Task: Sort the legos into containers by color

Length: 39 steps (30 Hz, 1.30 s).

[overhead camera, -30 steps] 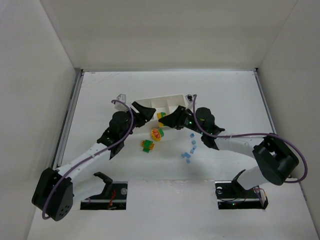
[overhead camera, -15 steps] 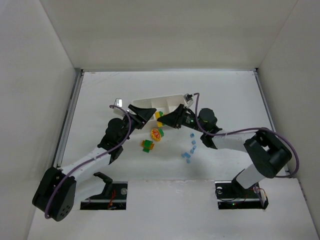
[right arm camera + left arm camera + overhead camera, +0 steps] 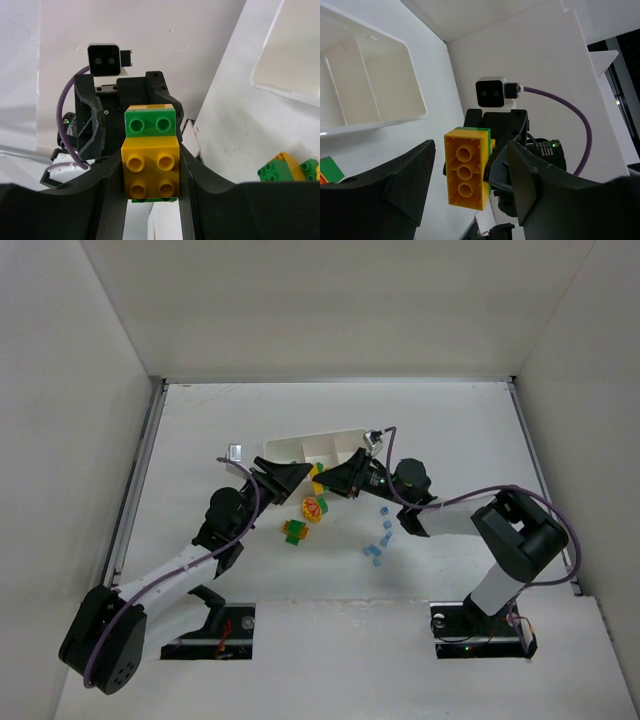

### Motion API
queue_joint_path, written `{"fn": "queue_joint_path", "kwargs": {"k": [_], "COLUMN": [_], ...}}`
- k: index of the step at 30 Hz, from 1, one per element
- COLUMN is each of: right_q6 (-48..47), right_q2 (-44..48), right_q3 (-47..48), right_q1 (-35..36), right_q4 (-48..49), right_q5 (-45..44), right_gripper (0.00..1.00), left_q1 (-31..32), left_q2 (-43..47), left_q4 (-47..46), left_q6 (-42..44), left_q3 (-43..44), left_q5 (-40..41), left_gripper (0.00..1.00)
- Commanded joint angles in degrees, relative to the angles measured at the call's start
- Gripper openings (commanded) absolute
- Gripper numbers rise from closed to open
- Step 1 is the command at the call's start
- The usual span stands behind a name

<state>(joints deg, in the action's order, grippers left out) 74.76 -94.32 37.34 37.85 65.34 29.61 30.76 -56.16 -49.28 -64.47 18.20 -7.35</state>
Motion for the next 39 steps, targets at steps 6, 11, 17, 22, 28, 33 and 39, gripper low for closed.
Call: {"fn": "queue_joint_path", "kwargs": {"k": [6, 11, 17, 22, 28, 33, 39], "right_q6": [3.1, 3.5, 4.5, 5.7, 6.7, 6.7, 6.2], "right_q2": [-2.1, -3.4, -4.4, -5.4, -6.1, -6.2, -5.6], "right_q3": [2.1, 2.9, 2.8, 2.8, 1.9, 1.2, 0.0], "right_q1": [-0.1, 0.2, 0.5, 1.0, 0.8, 1.0, 0.7], "right_q4": [9.0, 9.4, 10.9, 12.8, 14.1, 14.4, 14.6], "right_q5": [0.9, 1.4, 1.4, 2.2, 2.0, 1.8, 1.1], "right_gripper": [0.25, 0.25, 0.25, 0.25, 0.26, 0.32, 0.50], "left_q1": [1.0, 1.2, 1.5, 1.6, 1.7, 1.5, 1.7], "left_q2": [0.2, -1.1, -3.2, -5.4, -5.9, -4.0, -3.2], "left_q4": [-5.3, -5.8, -7.3, -9.3, -11.3, -11.3, -10.7], "left_q6": [0.4, 0.7, 1.2, 1.2, 1.3, 2.1, 2.7], "left_q3": [-0.4, 0.7, 1.2, 1.5, 1.3, 0.6, 0.8], "left_q5": [-1.6, -1.5, -1.0, -0.4, 0.9, 2.7, 3.0], "left_gripper": [0.57, 0.56, 0.51, 0.50, 0.44, 0.29, 0.20]}}
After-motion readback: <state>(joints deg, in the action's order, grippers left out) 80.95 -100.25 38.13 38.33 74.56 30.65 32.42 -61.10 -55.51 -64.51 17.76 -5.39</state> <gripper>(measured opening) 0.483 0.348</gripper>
